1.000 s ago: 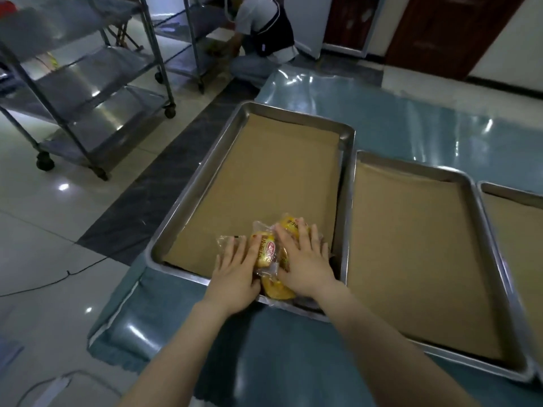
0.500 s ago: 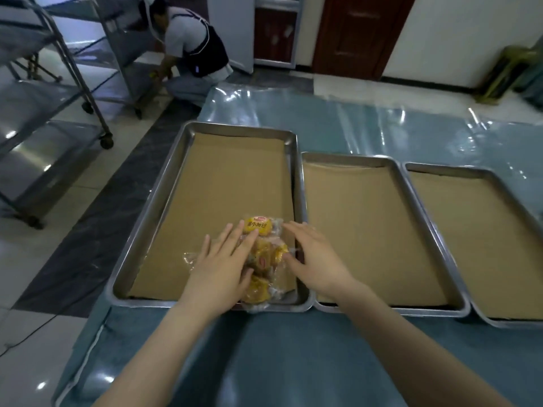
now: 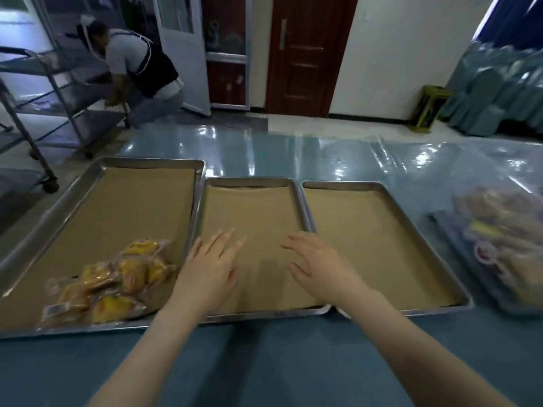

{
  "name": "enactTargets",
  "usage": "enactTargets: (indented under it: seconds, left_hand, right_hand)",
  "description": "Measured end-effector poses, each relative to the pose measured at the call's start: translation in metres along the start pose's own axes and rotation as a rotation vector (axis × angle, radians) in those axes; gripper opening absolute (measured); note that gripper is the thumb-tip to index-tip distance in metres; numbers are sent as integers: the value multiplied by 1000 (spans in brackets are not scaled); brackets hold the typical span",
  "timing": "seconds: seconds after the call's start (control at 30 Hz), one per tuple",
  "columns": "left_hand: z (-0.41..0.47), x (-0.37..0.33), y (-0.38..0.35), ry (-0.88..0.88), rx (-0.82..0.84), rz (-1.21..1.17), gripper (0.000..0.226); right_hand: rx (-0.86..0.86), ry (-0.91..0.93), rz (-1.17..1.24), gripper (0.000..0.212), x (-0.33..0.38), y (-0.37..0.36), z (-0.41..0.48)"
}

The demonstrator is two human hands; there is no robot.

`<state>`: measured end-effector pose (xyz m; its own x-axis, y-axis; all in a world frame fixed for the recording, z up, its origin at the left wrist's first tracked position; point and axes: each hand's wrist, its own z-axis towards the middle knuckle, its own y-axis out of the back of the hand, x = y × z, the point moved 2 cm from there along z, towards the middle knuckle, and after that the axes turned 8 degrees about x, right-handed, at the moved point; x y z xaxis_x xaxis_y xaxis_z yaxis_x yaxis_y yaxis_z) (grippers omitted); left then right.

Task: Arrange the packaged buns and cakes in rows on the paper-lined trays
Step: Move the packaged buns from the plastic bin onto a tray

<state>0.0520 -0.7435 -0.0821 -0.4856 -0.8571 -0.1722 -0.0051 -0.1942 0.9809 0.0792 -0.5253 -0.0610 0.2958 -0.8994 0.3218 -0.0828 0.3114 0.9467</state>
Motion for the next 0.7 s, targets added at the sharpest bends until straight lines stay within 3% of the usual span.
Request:
enactTargets:
  seconds: [0.33,0.53,0.7]
  left_hand:
    - [80,-139,36,-48,-139,-21,61]
    - [159,-209,49,-162,-192,-43,53]
    - [205,-275,31,-222,-200,-85,45]
  right_hand:
    - [-140,-28,-11,36,-135,115,-63]
    - [-343,-171,11,29,-216,179,-103]
    - [-337,-242,-12,28,-299,222,-148]
